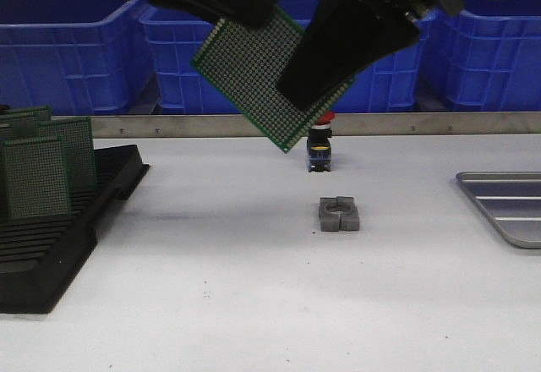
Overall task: Place circuit board on tray
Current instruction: 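Carry the board with the right gripper onto the metal tray and release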
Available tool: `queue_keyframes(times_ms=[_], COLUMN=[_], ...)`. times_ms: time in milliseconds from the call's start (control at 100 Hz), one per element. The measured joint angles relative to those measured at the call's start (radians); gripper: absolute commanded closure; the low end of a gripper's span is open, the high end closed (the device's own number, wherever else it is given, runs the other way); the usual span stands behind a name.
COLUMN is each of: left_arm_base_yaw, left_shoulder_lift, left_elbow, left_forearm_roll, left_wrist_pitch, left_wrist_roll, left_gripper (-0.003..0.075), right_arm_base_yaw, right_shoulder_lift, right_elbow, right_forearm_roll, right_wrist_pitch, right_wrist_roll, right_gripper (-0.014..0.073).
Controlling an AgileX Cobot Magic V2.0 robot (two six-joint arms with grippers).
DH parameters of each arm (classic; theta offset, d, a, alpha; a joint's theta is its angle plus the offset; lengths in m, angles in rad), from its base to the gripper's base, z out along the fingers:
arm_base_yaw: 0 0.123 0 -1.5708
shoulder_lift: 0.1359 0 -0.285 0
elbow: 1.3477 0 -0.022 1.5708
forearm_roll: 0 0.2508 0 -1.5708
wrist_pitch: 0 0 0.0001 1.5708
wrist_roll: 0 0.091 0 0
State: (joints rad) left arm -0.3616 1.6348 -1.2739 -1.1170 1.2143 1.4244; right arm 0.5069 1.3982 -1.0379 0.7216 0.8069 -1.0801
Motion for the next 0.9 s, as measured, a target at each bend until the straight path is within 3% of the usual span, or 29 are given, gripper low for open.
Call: queue_keyframes(times_ms=[200, 390, 670, 900], left_arm_base_yaw=[0.035, 0.075, 0.079, 0.079], left_shoulder_lift=[0.002, 0.002, 0.002, 0.002], left_elbow=[-0.046, -0.069, -0.069, -0.069], left_forearm_roll=[0.008, 0.008, 0.011, 0.011], left_wrist_pitch=[0.001, -0.001, -0.001, -0.001], left_wrist_roll=[-0.006, -0.021, -0.021, -0.021], left_gripper=[0.0237, 0.0237, 0.0237, 0.0237], right_arm_base_yaw=[-0.055, -0.260, -0.590, -0.729], right_shoulder_lift=[0.000, 0.000, 0.029, 0.185], right_elbow=[0.003, 0.051, 0.121, 0.124], right_forearm_roll=[0.005, 0.005, 0.005, 0.007], right_wrist_pitch=[0.110, 0.135, -0.040, -0.164], right_wrist_roll=[0.046, 0.112, 0.204, 0.274], right_gripper=[0.0663, 0.0663, 0.0663, 0.0663])
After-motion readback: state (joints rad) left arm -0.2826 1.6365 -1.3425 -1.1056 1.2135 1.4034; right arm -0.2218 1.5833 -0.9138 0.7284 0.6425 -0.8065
